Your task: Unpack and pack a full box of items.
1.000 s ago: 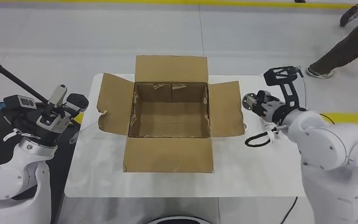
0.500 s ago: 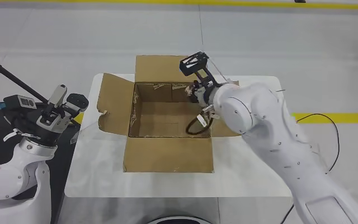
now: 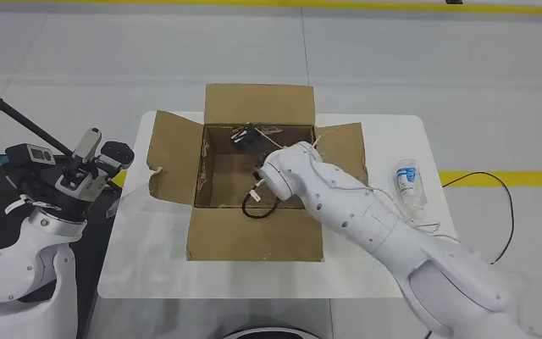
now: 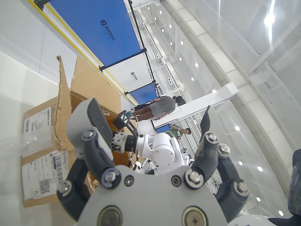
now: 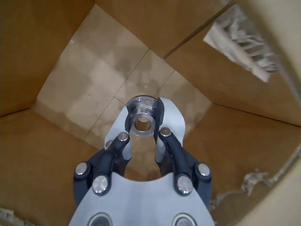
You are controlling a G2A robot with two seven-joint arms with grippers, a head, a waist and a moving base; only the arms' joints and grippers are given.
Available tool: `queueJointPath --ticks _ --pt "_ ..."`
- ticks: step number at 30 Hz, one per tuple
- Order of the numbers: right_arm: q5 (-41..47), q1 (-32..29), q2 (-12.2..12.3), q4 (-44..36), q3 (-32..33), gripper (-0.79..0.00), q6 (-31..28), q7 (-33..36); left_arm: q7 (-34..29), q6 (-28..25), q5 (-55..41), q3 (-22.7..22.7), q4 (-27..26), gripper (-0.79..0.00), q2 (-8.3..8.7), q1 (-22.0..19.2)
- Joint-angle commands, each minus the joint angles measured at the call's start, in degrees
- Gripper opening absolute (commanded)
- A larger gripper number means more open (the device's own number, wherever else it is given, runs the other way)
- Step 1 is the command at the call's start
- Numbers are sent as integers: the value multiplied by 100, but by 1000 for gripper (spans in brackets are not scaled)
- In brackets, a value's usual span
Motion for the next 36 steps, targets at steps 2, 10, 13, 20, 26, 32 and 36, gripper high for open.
queueJointPath --ticks 2,10,13,20,26,32,36 --pt "196 11 -201 539 -72 -785 -164 -111 0 0 0 0 0 0 0 0" --pt "364 183 -666 1557 -124 -468 -431 -337 0 0 0 0 0 0 0 0" --pt "379 231 -791 1794 -113 -425 -499 -386 0 0 0 0 0 0 0 0" --pt "486 299 -965 2144 26 -114 -774 -445 0 0 0 0 0 0 0 0" --pt "446 237 -899 1908 213 -9 -1124 -334 0 0 0 0 0 0 0 0" --pt "302 -125 -484 787 775 -3 -1321 -141 0 0 0 0 0 0 0 0" --pt "-106 -739 27 -687 1583 -317 -1252 157 0 0 0 0 0 0 0 0"
